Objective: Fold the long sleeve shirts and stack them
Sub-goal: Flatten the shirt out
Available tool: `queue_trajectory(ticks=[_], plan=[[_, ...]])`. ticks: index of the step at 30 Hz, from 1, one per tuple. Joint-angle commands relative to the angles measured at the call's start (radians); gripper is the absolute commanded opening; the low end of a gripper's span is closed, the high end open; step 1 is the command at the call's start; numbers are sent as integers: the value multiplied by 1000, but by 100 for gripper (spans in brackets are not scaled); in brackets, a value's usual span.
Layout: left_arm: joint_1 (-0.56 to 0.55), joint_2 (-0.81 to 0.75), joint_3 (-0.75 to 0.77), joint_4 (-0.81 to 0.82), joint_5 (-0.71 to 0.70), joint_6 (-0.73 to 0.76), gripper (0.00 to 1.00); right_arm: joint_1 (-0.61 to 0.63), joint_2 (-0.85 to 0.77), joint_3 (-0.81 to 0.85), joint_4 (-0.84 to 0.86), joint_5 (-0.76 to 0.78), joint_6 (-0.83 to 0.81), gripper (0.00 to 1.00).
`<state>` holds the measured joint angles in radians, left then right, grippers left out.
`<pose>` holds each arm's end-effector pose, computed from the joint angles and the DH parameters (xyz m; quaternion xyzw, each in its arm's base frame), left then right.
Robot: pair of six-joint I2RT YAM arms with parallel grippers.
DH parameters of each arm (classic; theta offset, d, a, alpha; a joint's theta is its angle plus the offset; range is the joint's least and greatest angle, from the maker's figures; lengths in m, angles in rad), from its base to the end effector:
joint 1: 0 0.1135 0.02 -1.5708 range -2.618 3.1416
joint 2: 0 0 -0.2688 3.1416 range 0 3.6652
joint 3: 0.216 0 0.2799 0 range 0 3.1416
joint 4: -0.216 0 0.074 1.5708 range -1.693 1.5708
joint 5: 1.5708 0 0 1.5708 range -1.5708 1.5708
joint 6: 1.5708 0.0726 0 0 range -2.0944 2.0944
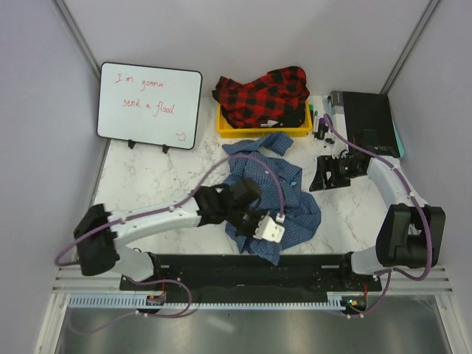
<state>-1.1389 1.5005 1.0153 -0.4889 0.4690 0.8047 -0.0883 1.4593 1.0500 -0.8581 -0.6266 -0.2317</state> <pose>0.1162 -0.3306 0.1924 0.8063 0.4677 -0.2666 0.2450 0.3070 0.0156 0.2001 -0.1138 0.9346 0.2779 0.1905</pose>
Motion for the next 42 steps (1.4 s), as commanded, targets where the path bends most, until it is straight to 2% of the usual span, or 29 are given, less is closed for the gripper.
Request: queue_trajectory(ticks=[1,5,8,10,13,15,18,20,22,26,29,31,34,37,42], plan=[[108,-246,262,-169,180,-148,2,-2,-66,68,16,-64,-15,79],[321,-319,525,-185,188,-255,2,-1,-94,139,56,-67,-26,79],[436,-345,658,-174,152,-283,2,-2,-90,174,83,-91,-49,80],[485,-380,680,-129,85,-305,2,7,-91,164,102,-104,-75,80],[518,-425,651,-74,-16,-291,2,38,-140,67,174,-70,-156,80],[530,-482,573,-45,-93,-294,2,80,-190,0,258,-50,-236,80],[554,-551,448,12,-196,-312,2,183,-357,-160,419,-13,-309,82],[576,-574,389,52,-245,-347,2,266,-413,-260,505,-22,-354,83],[620,-576,367,67,-271,-369,2,329,-465,-326,556,-12,-376,83],[640,-562,353,67,-302,-432,2,465,-485,-352,654,-51,-322,80],[643,-546,351,70,-346,-467,2,579,-478,-366,755,25,-227,75],[657,-530,353,70,-395,-498,2,651,-461,-390,813,177,-213,68],[674,-505,353,67,-418,-544,2,754,-433,-432,898,289,-264,62],[679,-485,351,70,-429,-572,2,846,-427,-464,906,381,-316,57],[689,-470,367,72,-425,-585,2,917,-429,-545,951,554,-396,51]])
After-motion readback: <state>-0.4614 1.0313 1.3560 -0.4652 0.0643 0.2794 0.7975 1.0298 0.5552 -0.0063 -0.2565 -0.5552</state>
